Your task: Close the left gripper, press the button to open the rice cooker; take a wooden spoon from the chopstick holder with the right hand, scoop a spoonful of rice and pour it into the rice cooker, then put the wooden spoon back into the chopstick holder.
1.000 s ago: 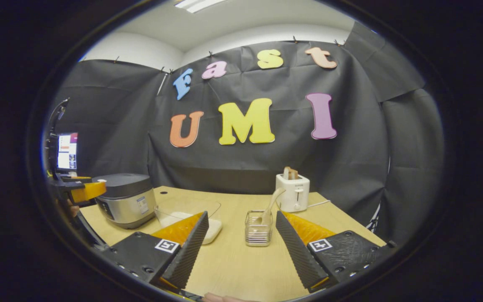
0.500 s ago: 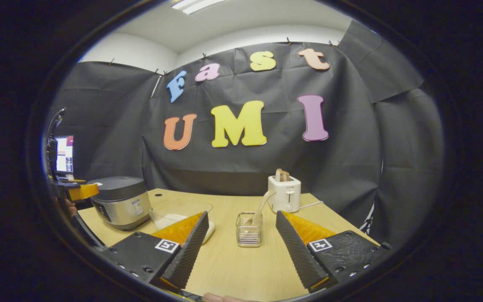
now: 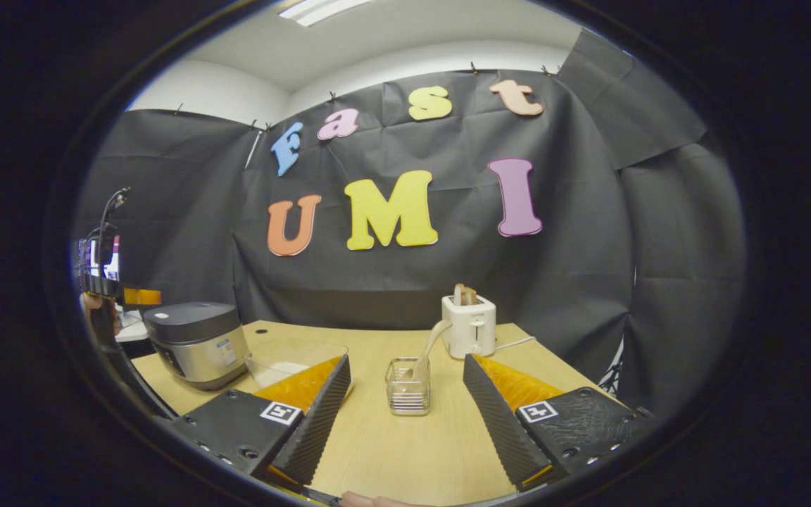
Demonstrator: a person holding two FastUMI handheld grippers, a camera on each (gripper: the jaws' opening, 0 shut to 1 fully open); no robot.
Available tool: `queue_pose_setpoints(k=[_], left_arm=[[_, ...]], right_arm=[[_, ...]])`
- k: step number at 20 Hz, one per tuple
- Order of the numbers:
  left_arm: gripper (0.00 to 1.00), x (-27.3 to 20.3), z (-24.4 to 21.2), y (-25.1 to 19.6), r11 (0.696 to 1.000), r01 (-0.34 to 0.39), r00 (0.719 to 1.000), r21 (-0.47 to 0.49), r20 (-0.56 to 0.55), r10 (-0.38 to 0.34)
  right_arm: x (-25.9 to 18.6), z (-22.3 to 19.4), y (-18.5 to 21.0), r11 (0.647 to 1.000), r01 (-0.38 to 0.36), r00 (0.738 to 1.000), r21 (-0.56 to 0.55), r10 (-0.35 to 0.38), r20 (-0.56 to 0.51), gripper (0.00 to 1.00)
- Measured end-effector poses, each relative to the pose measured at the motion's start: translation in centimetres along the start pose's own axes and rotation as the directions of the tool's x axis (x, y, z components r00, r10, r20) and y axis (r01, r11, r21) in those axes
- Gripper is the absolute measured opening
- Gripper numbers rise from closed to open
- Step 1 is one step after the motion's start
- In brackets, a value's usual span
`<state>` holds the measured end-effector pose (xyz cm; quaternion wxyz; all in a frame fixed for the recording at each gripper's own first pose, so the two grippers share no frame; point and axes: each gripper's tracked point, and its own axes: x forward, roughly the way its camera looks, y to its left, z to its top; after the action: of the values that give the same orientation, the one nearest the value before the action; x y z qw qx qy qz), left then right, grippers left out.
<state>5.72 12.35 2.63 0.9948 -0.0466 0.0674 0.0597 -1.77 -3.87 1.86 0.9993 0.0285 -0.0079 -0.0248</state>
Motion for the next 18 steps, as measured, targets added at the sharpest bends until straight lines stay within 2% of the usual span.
queue_pose_setpoints(k=[1,2,3,4,5,6,8,10,11,14,15,17,18], left_arm=[[0.76,0.8,-0.3,0.3,1.000,0.012,1.000,0.003,-0.028,-0.012],[0.62,1.2,-0.9,0.7,1.000,0.027,0.997,0.002,-0.076,-0.027],[0.54,1.4,-1.5,0.8,0.999,0.044,0.993,0.000,-0.111,-0.044],[0.39,1.3,-1.6,0.7,0.999,0.054,0.990,0.001,-0.127,-0.054],[0.33,1.4,-1.6,0.7,0.998,0.064,0.989,0.003,-0.131,-0.063],[0.19,1.6,-1.9,0.4,0.997,0.081,0.987,0.002,-0.142,-0.080],[0.07,1.8,-2.5,0.3,0.995,0.102,0.981,0.001,-0.166,-0.100],[0.03,2.1,-2.9,0.5,0.995,0.102,0.979,0.019,-0.182,-0.096],[0.03,2.3,-3.1,0.2,0.994,0.106,0.977,0.027,-0.191,-0.099],[0.03,2.3,-3.6,0.3,0.994,0.105,0.971,0.028,-0.218,-0.096],[0.03,2.2,-3.8,0.3,0.994,0.104,0.968,0.020,-0.230,-0.097],[0.03,2.4,-3.8,0.2,0.992,0.117,0.963,0.048,-0.251,-0.102],[0.03,2.4,-3.9,0.1,0.991,0.116,0.959,0.060,-0.266,-0.096]], right_arm=[[0.0,0.0,0.0,1.000,-0.002,1.000,0.007,0.002,-0.004,0.92],[-0.1,0.0,0.0,1.000,-0.004,1.000,0.012,0.004,-0.006,0.96],[0.0,0.2,0.1,1.000,-0.011,1.000,0.018,0.011,-0.002,0.96],[-0.1,0.3,0.3,1.000,-0.018,1.000,0.021,0.018,0.002,0.95],[-0.2,0.4,0.4,1.000,-0.023,1.000,0.020,0.023,0.005,0.95],[-0.3,0.4,0.4,1.000,-0.024,1.000,0.015,0.024,0.008,0.92],[-0.3,0.1,0.6,1.000,-0.023,1.000,-0.002,0.023,0.003,0.92],[-0.3,0.0,0.8,1.000,-0.026,1.000,-0.015,0.026,-0.003,0.92],[-0.3,0.1,1.0,0.999,-0.032,0.999,-0.017,0.032,-0.001,0.96],[-0.4,0.2,1.0,0.999,-0.037,0.999,-0.021,0.037,0.007,0.96],[-0.5,0.4,1.0,0.999,-0.035,0.999,-0.024,0.035,0.011,1.00],[-0.6,0.4,0.9,0.999,-0.032,0.999,-0.027,0.033,0.013,0.92],[-0.6,0.4,1.0,0.999,-0.035,0.999,-0.026,0.035,0.013,0.96]])
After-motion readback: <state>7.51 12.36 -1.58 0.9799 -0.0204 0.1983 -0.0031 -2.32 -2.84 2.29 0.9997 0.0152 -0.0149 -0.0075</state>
